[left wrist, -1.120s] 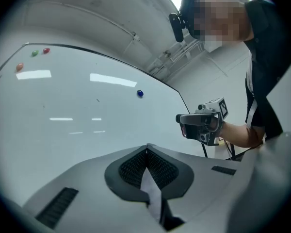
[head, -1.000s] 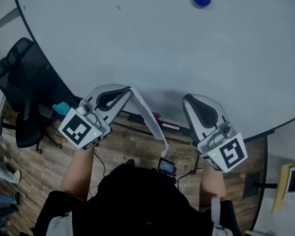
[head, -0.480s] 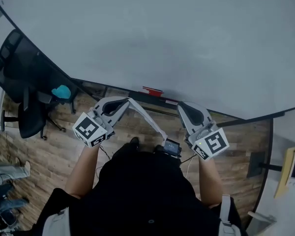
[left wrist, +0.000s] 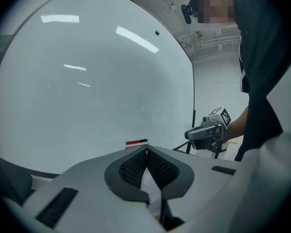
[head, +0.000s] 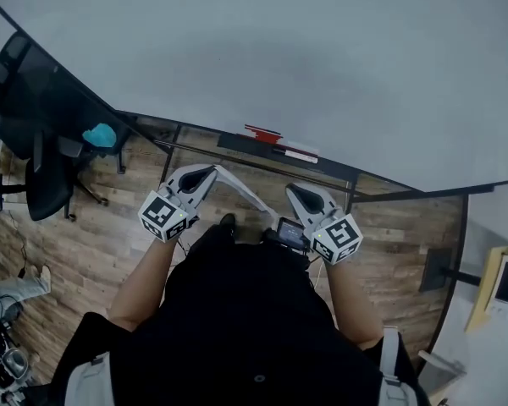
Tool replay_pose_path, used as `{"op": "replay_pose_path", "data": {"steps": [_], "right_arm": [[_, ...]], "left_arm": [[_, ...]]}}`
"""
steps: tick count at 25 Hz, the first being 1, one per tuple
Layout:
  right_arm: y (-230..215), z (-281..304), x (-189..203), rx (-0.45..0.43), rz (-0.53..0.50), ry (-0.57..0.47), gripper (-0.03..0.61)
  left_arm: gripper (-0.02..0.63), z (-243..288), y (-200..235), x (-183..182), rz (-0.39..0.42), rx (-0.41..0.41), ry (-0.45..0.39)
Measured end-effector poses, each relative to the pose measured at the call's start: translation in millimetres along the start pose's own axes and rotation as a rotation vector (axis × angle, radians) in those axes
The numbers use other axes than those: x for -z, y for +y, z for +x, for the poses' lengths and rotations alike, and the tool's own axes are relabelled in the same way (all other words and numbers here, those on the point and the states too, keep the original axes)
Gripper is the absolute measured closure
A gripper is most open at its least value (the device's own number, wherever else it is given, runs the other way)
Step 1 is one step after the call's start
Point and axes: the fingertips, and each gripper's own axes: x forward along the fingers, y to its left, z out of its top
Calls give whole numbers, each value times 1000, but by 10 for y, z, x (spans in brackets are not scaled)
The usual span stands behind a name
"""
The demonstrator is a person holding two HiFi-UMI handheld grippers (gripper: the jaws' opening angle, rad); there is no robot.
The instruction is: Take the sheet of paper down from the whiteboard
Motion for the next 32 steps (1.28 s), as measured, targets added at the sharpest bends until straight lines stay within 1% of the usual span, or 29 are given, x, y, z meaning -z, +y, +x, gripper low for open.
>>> {"op": "replay_pose_path", "data": {"steps": [2, 4, 8, 14, 19, 25, 28, 32], "right_arm": [[-40, -7, 151, 10, 17, 10, 552], [-90, -12, 259, 28, 29, 25, 552], [-182, -7, 368, 91, 34, 63, 555], [-182, 56, 365, 98, 37, 66, 557], [-155, 45, 387, 100, 40, 68, 557], [-168, 75, 445, 110, 50, 80, 557], [-172, 135, 429, 120, 47, 75, 557], [-168, 228, 450, 130, 53, 76, 557]], "left_arm": [[603, -50, 43, 118, -20, -28, -14], [603, -87, 82, 252, -53, -44, -3], [603, -118, 40, 415, -97, -28, 24], [603, -83, -27, 471, -116, -2, 45], [603, -130, -51, 432, -121, 28, 43], [603, -148, -51, 485, -142, 55, 46], [603, -155, -39, 498, -148, 77, 38], [603, -201, 17, 506, -154, 85, 26]]}}
